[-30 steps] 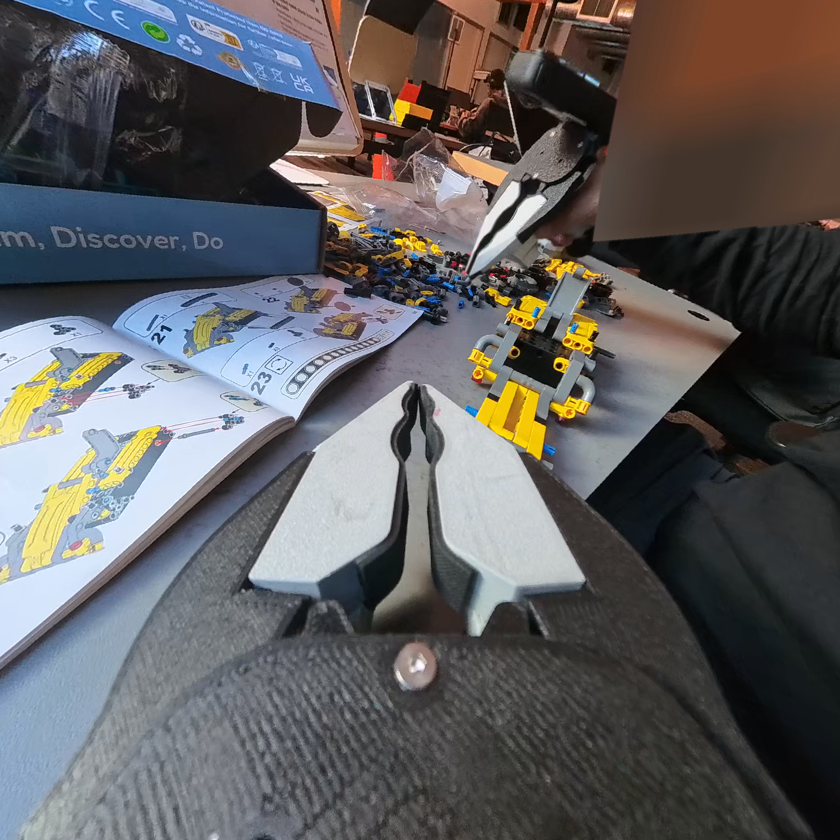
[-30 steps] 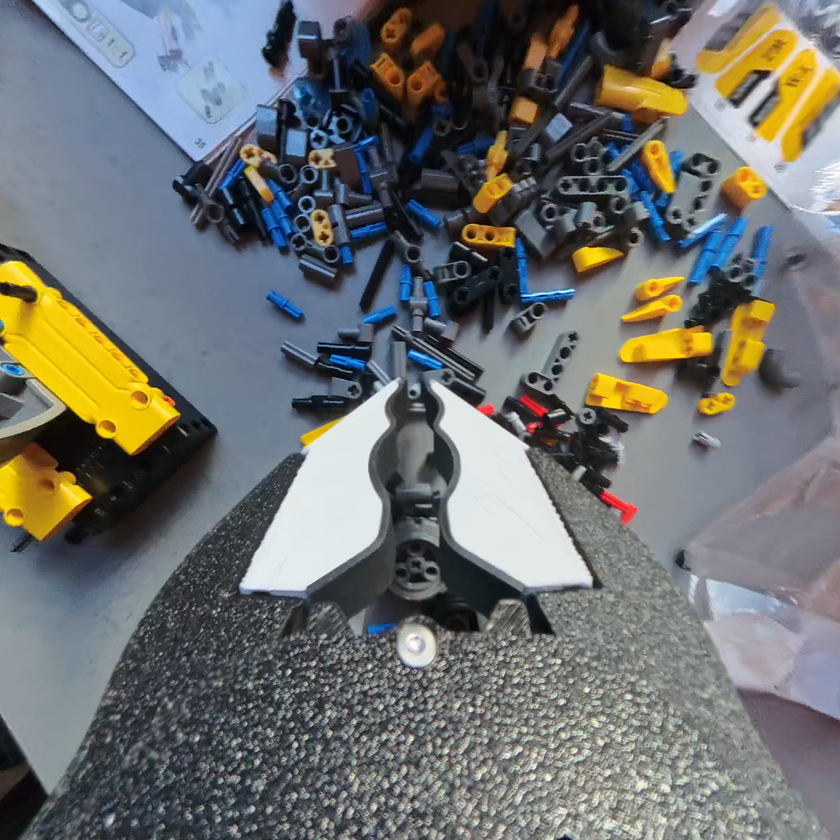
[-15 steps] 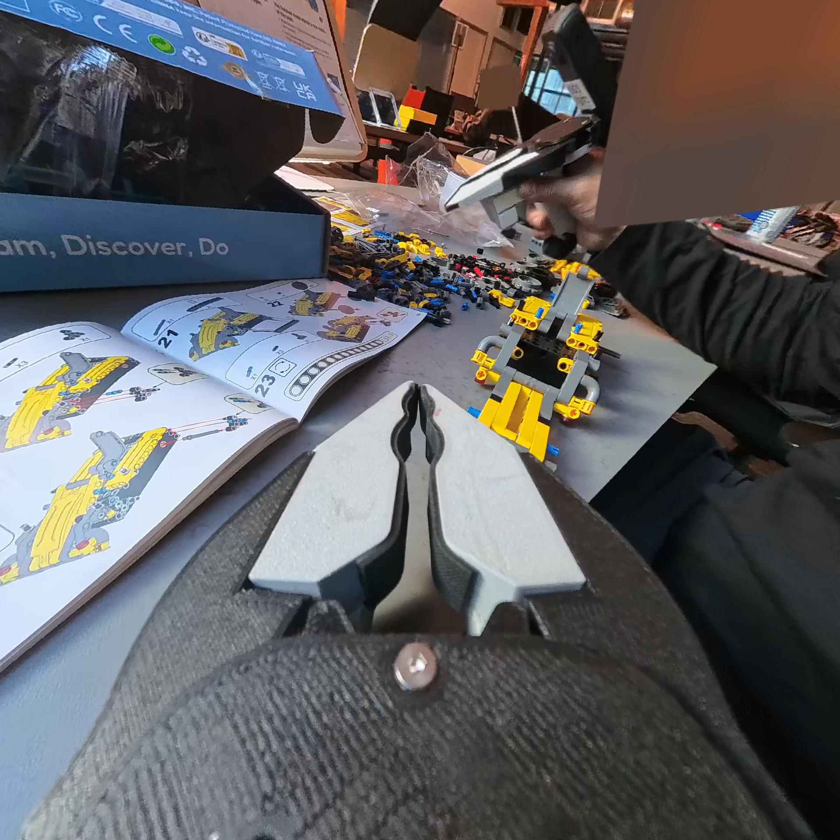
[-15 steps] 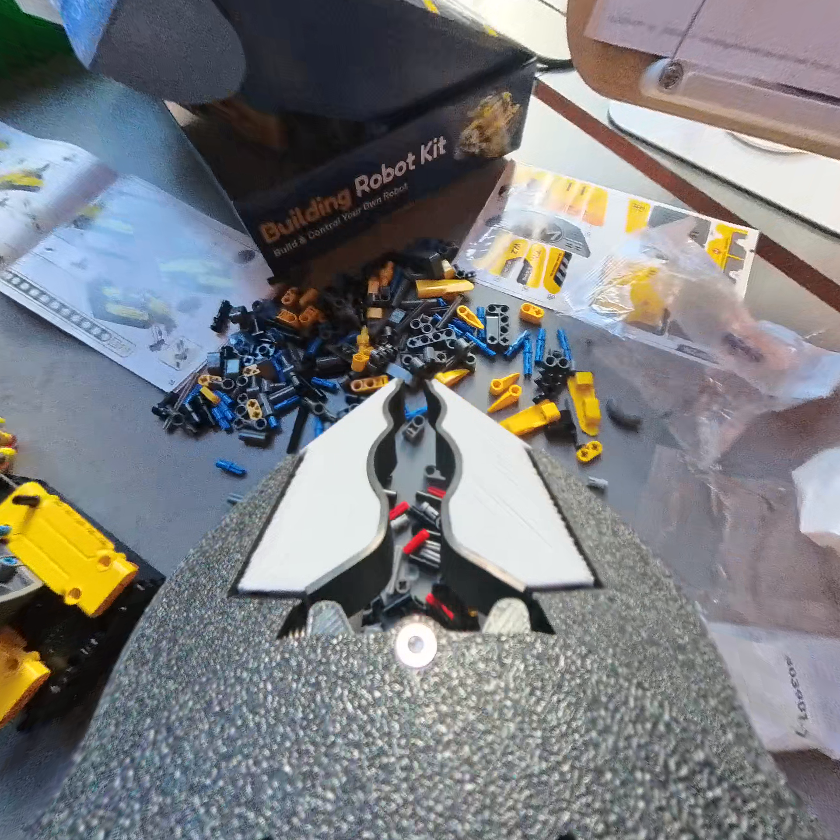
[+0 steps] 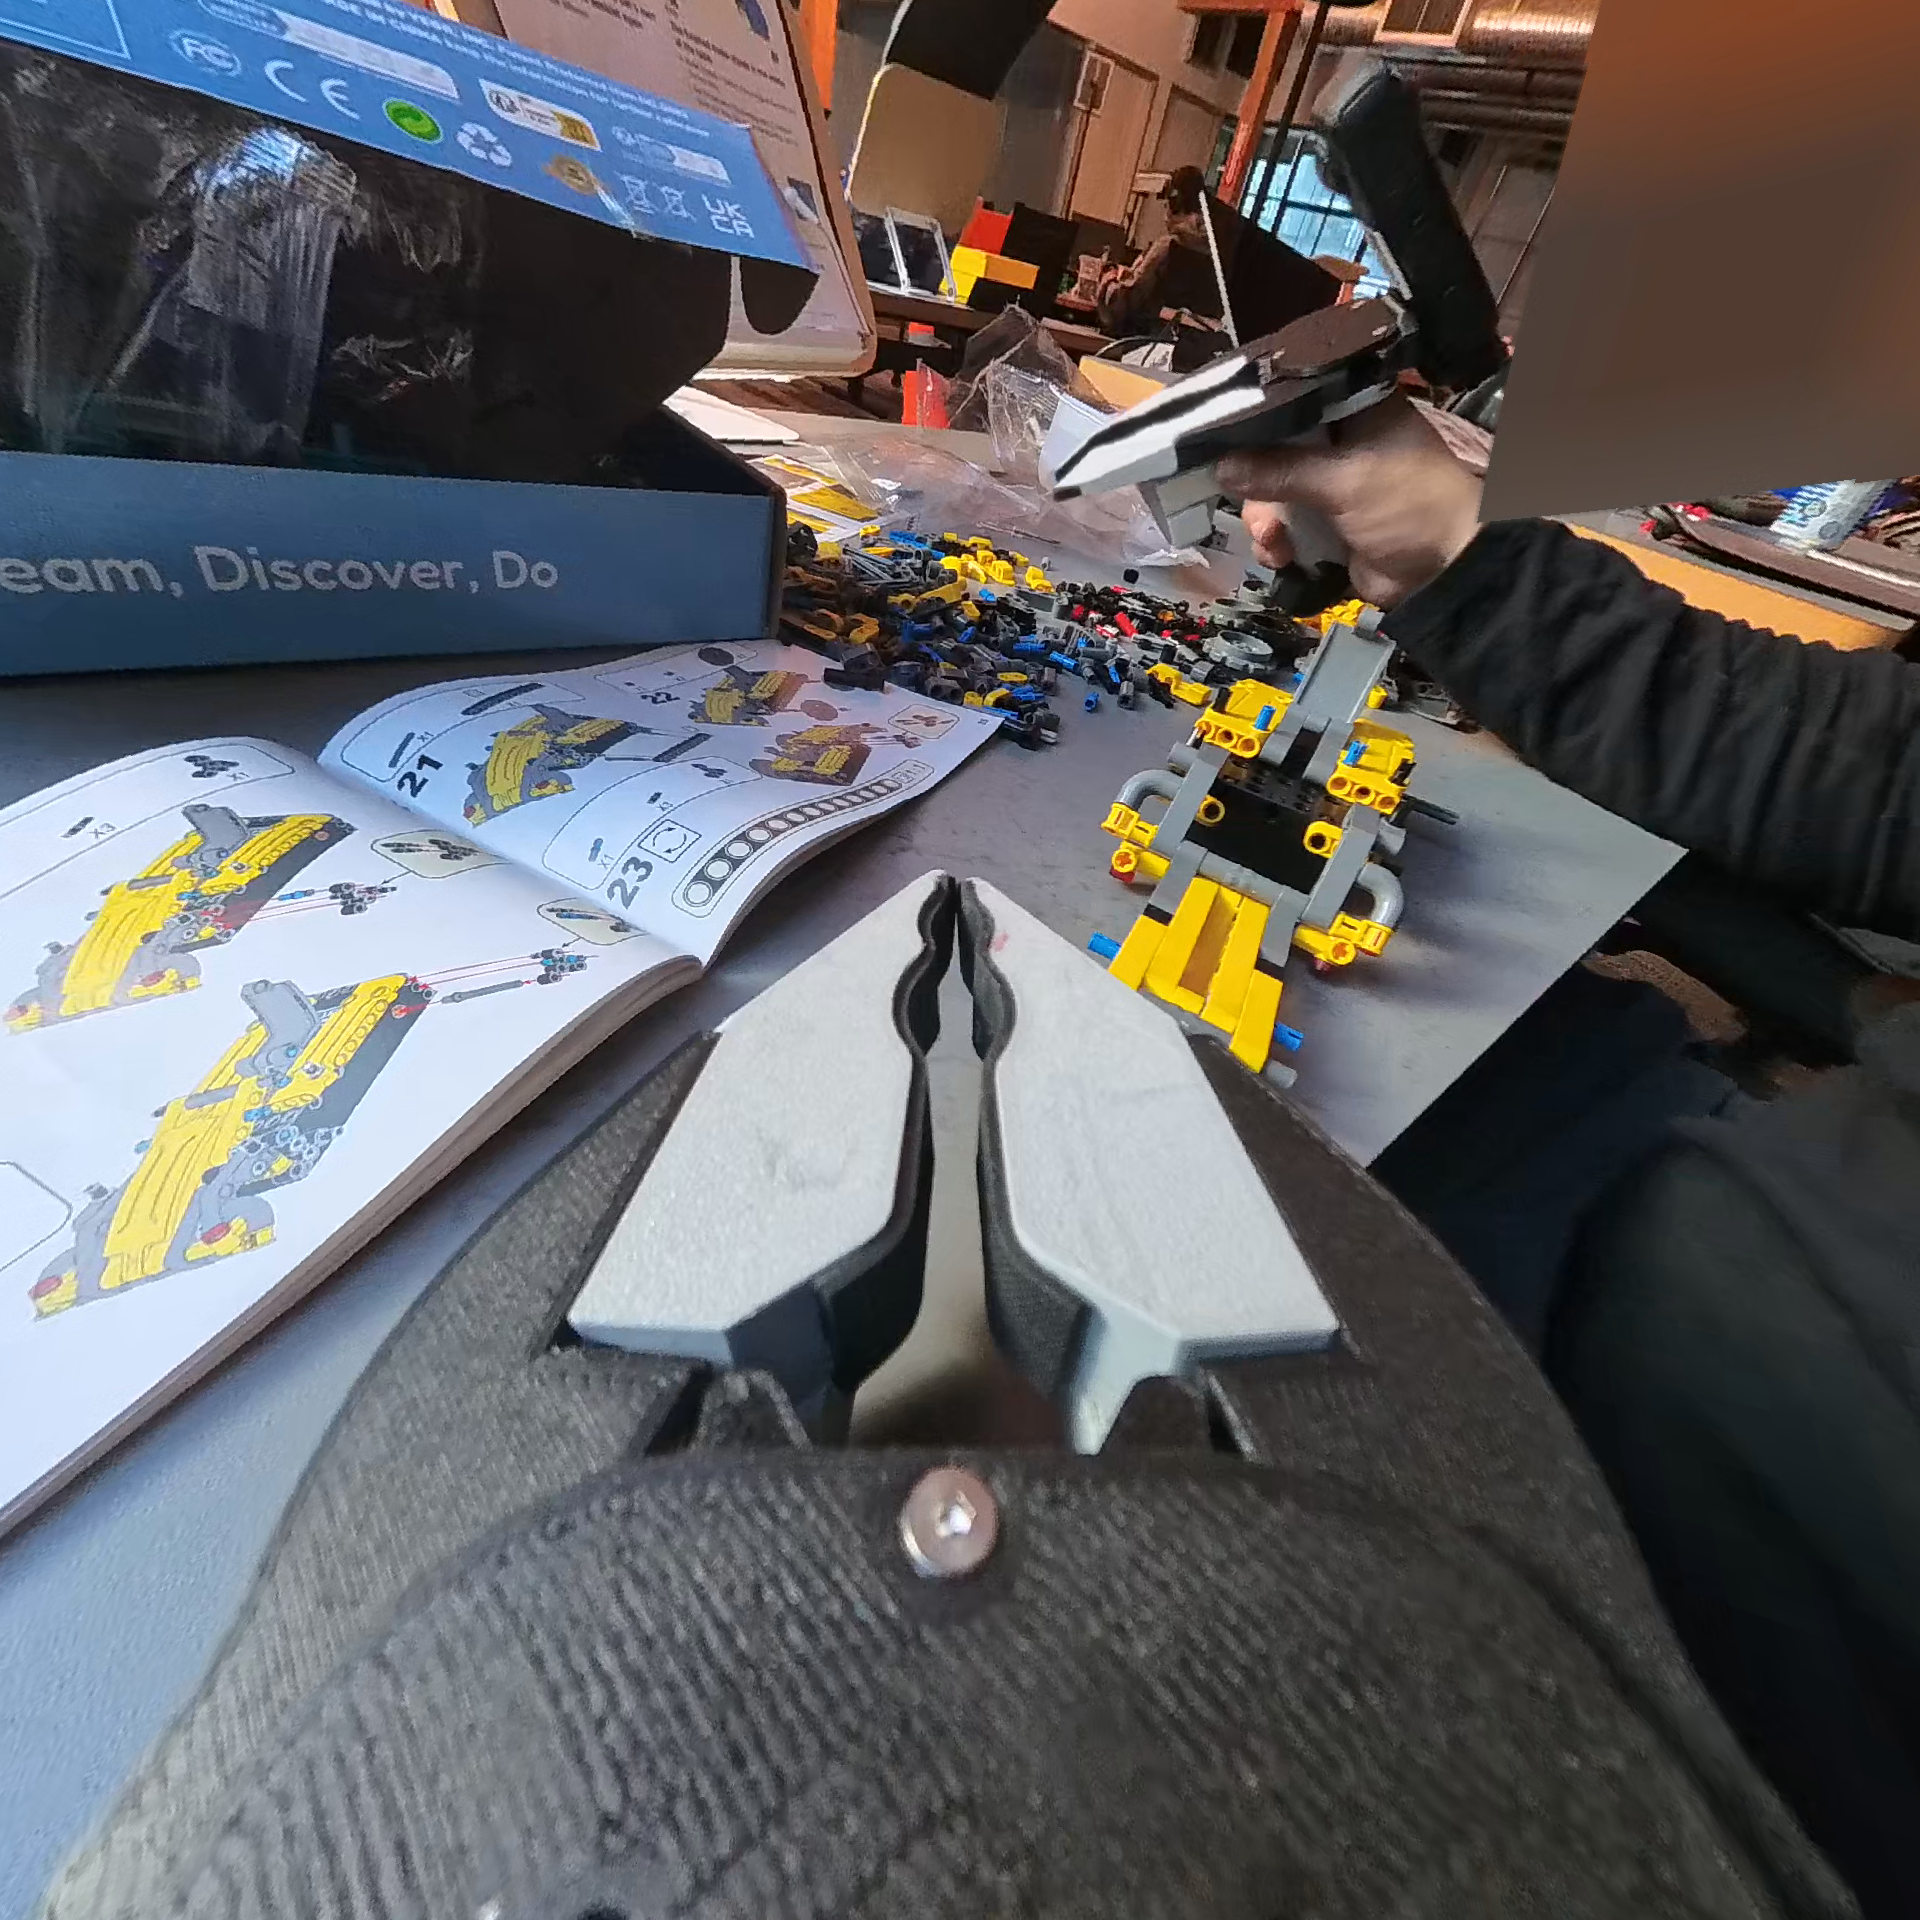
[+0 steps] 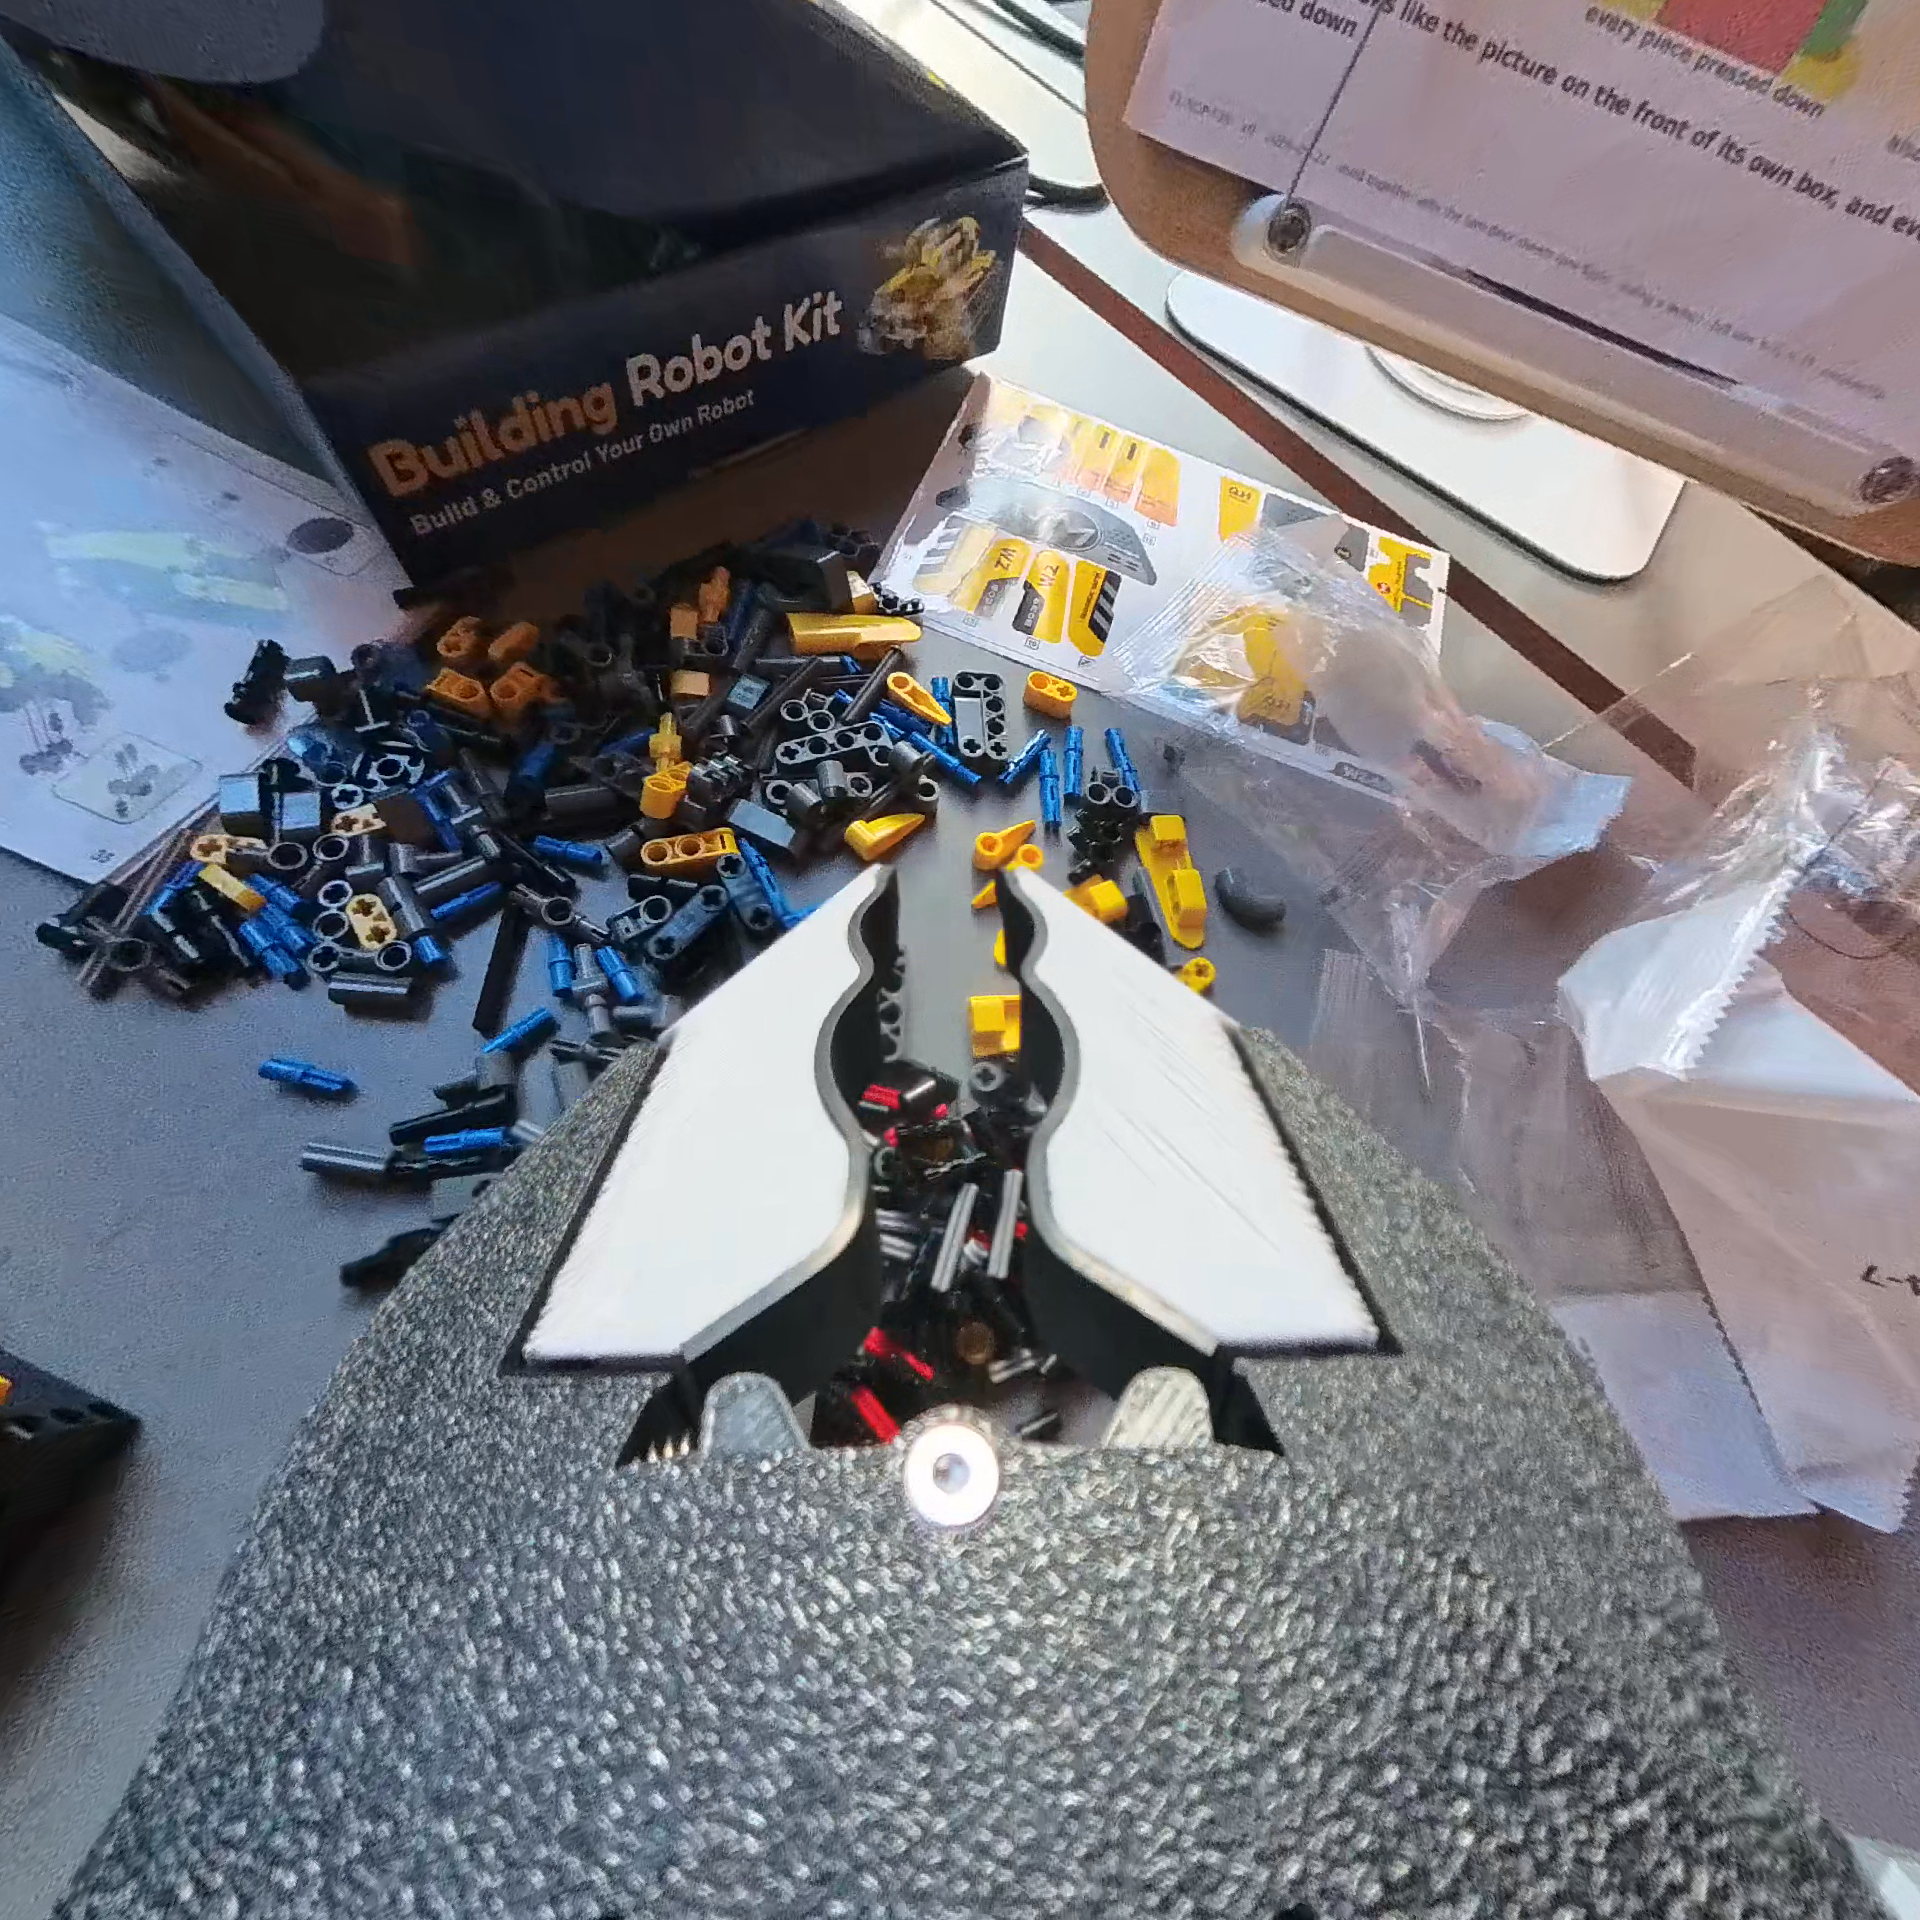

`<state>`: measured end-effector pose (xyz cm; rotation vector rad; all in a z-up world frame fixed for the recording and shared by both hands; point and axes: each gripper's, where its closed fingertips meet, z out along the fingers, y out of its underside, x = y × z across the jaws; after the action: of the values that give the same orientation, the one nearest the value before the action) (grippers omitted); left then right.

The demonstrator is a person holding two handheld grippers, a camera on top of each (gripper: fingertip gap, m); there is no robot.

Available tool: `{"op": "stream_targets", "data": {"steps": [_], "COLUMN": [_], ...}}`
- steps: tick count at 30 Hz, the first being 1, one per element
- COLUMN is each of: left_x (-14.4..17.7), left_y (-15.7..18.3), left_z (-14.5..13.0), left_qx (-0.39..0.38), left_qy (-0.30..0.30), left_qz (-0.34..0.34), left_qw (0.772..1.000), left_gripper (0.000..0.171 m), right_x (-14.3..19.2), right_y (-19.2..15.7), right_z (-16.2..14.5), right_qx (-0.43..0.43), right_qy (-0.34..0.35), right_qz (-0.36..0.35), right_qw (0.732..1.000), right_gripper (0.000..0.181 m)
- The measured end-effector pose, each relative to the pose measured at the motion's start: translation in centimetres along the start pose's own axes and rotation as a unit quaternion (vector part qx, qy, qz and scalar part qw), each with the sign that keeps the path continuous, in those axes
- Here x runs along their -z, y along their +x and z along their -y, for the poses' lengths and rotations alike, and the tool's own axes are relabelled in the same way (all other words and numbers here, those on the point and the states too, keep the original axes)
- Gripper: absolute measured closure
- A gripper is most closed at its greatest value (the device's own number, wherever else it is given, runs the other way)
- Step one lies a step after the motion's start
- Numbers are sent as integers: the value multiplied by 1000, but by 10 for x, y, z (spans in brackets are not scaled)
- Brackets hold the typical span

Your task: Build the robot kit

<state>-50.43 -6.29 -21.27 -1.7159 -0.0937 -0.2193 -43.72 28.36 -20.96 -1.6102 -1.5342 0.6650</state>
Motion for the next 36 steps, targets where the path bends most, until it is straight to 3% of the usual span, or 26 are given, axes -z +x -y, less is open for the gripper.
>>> {"op": "stream_targets", "data": {"steps": [6, 12, 16, 27, 36], "left_x": [-1, -2, -2, 1, 1], "left_y": [-2, 0, 3, 7, 5], "left_z": [-1, -4, -4, -2, -1], "left_qx": [11, 22, 17, 16, 22], "left_qy": [-7, -24, -24, -14, -11], "left_qz": [2, -12, -21, -35, -34], "left_qw": [1000, 999, 999, 999, 999], "left_gripper": [171, 171, 171, 171, 171], "right_x": [-22, -77, -95, -99, -87], "right_y": [-34, -32, -25, -22, -27], "right_z": [15, 28, 21, 6, 20], "right_qx": [-24, 1, 11, 25, 24], "right_qy": [-20, -113, -162, -178, -125], "right_qz": [83, 70, 52, 44, 63], "right_qw": [996, 991, 985, 983, 990], "right_gripper": [166, 169, 171, 178, 178]}}
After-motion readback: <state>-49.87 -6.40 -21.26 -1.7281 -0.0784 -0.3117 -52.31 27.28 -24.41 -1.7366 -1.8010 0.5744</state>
